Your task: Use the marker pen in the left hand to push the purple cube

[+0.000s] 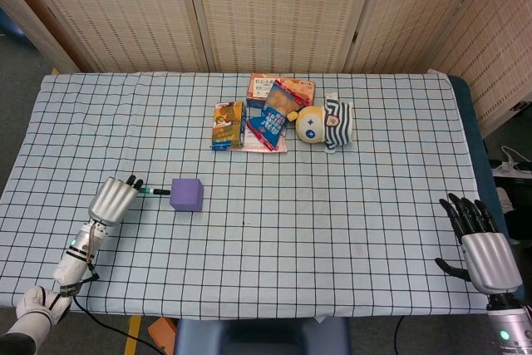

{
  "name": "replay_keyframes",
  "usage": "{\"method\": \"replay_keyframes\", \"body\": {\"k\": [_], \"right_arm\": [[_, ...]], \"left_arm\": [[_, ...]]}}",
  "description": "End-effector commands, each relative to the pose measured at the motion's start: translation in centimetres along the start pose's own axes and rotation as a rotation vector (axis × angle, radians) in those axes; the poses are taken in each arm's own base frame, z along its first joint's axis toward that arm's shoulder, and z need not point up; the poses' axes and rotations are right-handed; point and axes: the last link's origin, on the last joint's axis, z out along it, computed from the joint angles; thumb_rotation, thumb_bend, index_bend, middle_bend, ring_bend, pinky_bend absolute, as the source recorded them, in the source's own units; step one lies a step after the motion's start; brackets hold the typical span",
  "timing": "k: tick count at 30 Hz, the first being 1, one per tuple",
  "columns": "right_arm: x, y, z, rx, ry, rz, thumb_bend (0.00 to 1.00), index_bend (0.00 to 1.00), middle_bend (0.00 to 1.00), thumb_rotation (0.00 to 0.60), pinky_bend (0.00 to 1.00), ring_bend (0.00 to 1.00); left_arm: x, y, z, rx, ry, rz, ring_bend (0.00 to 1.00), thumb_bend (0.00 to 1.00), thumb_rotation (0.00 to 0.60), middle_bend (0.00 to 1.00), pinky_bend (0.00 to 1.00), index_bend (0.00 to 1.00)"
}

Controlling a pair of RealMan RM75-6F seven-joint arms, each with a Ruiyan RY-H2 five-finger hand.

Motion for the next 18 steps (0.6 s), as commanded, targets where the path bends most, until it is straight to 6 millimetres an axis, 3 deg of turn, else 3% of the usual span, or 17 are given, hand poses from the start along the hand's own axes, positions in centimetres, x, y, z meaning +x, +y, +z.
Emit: {"method": "replay_keyframes", "body": {"k": [1, 18], "right_arm": [[0.0, 0.0, 0.0, -0.001, -0.001, 0.000, 0.02, 0.00, 0.00, 0.600, 0.00, 0.00], [0.6, 0.1, -0.4, 0.013, 0.007, 0.019, 0.02, 0.00, 0.00, 0.600, 0.00, 0.00]], "left_arm": [[0.1, 0.3, 0.2, -0.001, 0.005, -0.009, 0.92, 0.68, 0.600, 0.89, 1.00, 0.83], [1.8, 4.1, 1.9, -0.038, 0.068, -0.034, 0.92, 0.68, 0.600, 0.90, 1.00, 0.83]]}}
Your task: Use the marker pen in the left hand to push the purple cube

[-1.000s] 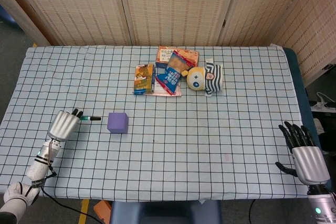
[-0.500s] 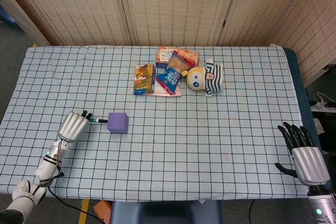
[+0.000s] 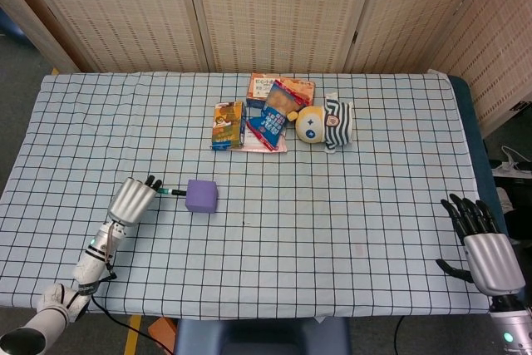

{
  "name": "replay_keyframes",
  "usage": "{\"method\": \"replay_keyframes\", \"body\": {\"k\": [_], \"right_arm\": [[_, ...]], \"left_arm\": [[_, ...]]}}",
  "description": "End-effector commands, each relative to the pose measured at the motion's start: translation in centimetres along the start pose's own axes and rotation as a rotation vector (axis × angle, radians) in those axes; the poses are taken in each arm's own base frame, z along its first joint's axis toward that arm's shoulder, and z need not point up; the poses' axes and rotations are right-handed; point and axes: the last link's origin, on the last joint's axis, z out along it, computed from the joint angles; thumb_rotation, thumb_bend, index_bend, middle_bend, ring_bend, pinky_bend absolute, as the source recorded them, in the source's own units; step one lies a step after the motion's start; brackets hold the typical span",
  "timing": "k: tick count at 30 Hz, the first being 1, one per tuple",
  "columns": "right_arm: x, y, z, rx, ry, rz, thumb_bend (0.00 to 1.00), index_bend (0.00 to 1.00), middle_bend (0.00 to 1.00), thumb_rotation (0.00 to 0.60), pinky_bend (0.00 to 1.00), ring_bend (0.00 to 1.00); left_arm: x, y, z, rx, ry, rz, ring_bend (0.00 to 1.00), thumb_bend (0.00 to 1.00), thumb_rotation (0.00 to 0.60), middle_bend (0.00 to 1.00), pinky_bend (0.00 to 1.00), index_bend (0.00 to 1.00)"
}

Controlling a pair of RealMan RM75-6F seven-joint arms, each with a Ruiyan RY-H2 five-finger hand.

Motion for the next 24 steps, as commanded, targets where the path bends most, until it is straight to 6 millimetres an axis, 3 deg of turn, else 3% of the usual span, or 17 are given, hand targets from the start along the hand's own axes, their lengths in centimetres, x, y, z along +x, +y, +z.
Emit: {"method": "replay_keyframes", "body": {"k": [1, 24], "right_arm": [[0.2, 0.0, -0.2, 0.003, 0.004, 0.004, 0.02, 0.00, 0.00, 0.600, 0.00, 0.00], [1.6, 0.3, -1.6, 0.038, 0.033, 0.049, 0.02, 0.00, 0.00, 0.600, 0.00, 0.00]], "left_arm": [[0.4, 1.0, 0.4, -0.015, 0.014, 0.002, 0.92, 0.68, 0.600, 0.90, 1.00, 0.83], [4.2, 8.6, 2.8, -0.153, 0.081, 0.083, 0.92, 0.68, 0.600, 0.90, 1.00, 0.83]]}}
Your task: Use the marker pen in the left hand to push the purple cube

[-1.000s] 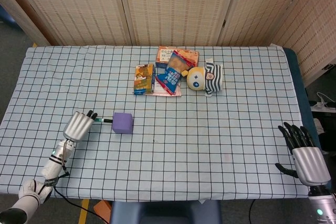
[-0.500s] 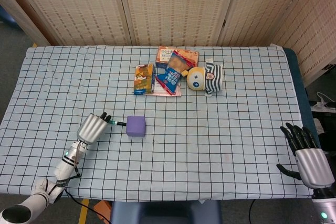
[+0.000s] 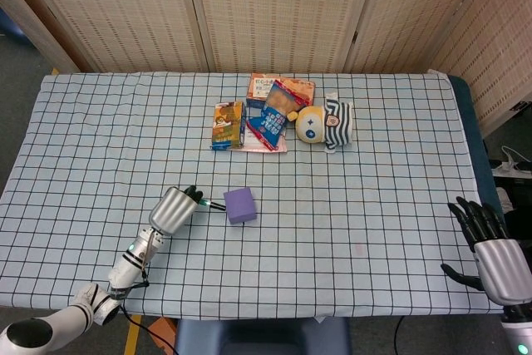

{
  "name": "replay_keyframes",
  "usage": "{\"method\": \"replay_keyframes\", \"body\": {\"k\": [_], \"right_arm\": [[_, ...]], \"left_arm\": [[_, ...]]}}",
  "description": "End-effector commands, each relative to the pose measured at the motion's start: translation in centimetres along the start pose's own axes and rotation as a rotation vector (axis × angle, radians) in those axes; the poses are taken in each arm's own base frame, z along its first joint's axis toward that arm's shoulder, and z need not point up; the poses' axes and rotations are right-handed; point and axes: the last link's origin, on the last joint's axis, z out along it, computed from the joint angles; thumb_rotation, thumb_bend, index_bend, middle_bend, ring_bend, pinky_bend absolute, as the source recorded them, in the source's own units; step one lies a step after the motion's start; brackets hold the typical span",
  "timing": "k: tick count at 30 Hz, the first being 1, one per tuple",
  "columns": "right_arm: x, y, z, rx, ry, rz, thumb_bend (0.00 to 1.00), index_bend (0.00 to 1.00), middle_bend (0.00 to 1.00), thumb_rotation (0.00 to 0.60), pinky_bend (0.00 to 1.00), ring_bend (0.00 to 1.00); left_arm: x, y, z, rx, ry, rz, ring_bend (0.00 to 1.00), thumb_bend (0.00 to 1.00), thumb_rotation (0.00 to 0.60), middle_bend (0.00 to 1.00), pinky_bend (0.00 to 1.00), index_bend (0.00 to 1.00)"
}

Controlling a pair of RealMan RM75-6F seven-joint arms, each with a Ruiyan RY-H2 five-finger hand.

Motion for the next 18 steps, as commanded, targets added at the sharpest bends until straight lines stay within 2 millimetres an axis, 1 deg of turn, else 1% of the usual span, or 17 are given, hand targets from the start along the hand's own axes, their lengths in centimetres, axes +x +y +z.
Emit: {"method": "replay_keyframes", "body": {"k": [1, 10, 18], "right_arm": [[0.1, 0.0, -0.2, 0.004, 0.002, 0.002, 0.02, 0.00, 0.00, 0.600, 0.00, 0.00], [0.9, 0.3, -0.9, 0.010, 0.022, 0.020, 0.02, 0.00, 0.00, 0.600, 0.00, 0.00], [1.4, 0.4, -1.3, 0.017, 0.036, 0.027, 0.02, 0.00, 0.00, 0.600, 0.00, 0.00]], "left_arm": [[0.8, 1.0, 0.9, -0.017, 0.010, 0.011, 0.92, 0.68, 0.600, 0.90, 1.00, 0.83], [2.5, 3.1, 2.5, -0.039, 0.036, 0.024, 0.92, 0.68, 0.600, 0.90, 1.00, 0.83], [2.9, 3.7, 4.1, -0.029, 0.036, 0.022, 0.92, 0.68, 0.600, 0.90, 1.00, 0.83]]}}
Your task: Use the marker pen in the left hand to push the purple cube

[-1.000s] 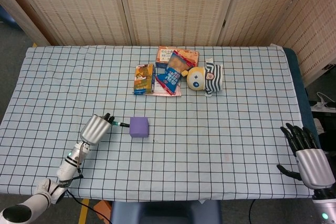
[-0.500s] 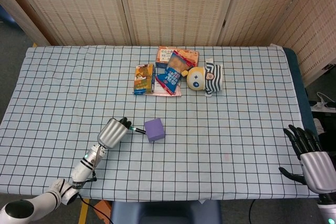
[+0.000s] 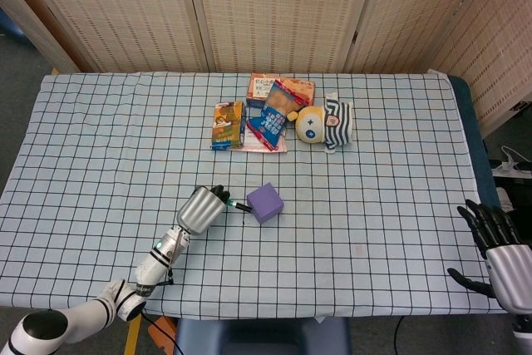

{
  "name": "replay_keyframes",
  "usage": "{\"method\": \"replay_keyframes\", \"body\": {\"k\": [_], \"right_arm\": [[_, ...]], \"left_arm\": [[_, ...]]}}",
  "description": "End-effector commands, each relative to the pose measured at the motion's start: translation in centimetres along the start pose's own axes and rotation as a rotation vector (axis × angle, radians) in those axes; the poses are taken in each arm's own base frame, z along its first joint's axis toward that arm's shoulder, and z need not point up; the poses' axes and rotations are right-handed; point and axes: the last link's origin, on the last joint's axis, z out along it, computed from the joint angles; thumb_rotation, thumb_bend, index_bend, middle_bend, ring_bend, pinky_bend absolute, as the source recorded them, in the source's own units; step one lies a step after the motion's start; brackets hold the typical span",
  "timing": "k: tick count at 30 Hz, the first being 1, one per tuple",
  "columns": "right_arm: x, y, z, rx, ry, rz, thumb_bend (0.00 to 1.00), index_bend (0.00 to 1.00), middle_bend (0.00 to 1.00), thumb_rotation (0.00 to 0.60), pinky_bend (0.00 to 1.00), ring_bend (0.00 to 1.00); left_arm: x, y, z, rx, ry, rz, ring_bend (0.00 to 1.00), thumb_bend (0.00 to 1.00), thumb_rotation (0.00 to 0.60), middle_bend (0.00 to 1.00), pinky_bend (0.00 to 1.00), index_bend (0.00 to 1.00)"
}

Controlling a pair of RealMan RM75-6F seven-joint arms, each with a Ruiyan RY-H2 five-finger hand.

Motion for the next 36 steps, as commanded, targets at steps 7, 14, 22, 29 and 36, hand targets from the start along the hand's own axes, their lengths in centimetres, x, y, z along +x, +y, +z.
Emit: {"method": "replay_keyframes", "body": {"k": [7, 14, 22, 29, 36], "right_arm": [[0.2, 0.2, 0.0, -0.004, 0.007, 0.002, 0.02, 0.00, 0.00, 0.600, 0.00, 0.00], [0.2, 0.4, 0.1, -0.012, 0.009, 0.003, 0.02, 0.00, 0.00, 0.600, 0.00, 0.00], [0.3, 0.6, 0.2, -0.024, 0.008, 0.005, 0.02, 0.00, 0.00, 0.600, 0.00, 0.00], [0.7, 0.8, 0.0, -0.032, 0.023, 0.008, 0.02, 0.00, 0.00, 0.600, 0.00, 0.00], [1.1, 1.0, -0.4, -0.041, 0.047, 0.006, 0.02, 0.00, 0.00, 0.600, 0.00, 0.00]], "left_arm": [[-0.2, 0.0, 1.5, 0.018, -0.012, -0.009, 0.92, 0.68, 0.600, 0.90, 1.00, 0.83], [-0.2, 0.5, 2.8, 0.017, -0.015, -0.014, 0.92, 0.68, 0.600, 0.90, 1.00, 0.83], [1.0, 2.1, 4.7, -0.008, 0.018, -0.024, 0.92, 0.68, 0.600, 0.90, 1.00, 0.83], [2.1, 3.7, 6.1, -0.043, 0.055, -0.003, 0.92, 0.68, 0.600, 0.90, 1.00, 0.83], [2.3, 4.6, 7.0, -0.060, 0.051, -0.004, 0.92, 0.68, 0.600, 0.90, 1.00, 0.83]]}}
